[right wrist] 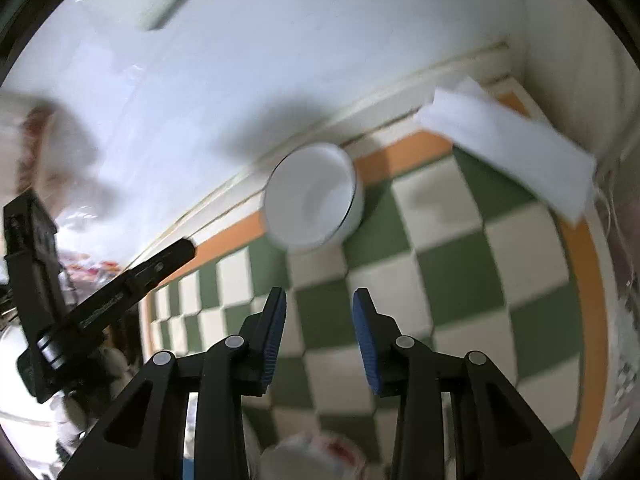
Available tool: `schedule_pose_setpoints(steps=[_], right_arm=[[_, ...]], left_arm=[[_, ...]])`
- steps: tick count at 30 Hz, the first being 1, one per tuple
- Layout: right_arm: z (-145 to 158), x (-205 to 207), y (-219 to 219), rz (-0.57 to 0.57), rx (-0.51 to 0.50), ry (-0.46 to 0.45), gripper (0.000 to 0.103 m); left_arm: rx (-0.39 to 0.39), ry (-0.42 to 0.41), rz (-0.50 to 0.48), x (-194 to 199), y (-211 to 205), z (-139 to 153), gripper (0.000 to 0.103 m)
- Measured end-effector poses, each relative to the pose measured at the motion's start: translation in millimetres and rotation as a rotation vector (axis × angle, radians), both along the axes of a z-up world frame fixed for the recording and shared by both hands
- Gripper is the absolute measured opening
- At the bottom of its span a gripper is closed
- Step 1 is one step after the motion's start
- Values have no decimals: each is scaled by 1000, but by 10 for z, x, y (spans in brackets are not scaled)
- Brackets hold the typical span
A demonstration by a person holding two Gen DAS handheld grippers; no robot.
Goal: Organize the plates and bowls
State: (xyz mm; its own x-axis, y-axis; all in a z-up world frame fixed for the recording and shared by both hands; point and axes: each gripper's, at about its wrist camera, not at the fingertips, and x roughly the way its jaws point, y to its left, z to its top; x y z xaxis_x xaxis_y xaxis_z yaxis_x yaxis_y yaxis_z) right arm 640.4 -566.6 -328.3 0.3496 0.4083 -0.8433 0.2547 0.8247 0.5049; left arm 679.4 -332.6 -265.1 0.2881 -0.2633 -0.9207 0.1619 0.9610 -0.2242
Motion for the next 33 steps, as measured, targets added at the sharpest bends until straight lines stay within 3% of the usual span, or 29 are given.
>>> schedule_pose_setpoints(steps=[11, 15, 17, 19, 20, 33], right_arm=[[-592, 774, -103, 4, -12, 111, 40], [-768, 902, -85, 18, 7, 135, 39], [-831, 952, -85, 18, 13, 141, 33], [-886, 987, -87, 19, 3, 154, 19], [-898, 997, -92, 16, 15, 150, 16], [-641, 871, -11, 43, -27, 118, 13]], left_arm=[[46, 209, -61, 520, -297, -779, 29], [51, 241, -78, 608, -345, -935, 28], [40, 247, -92, 638, -380, -979, 24], [23, 259, -99, 651, -403, -995, 20], [8, 259, -100, 661, -409, -998, 19], [-1, 216, -90, 455, -360, -667, 18]])
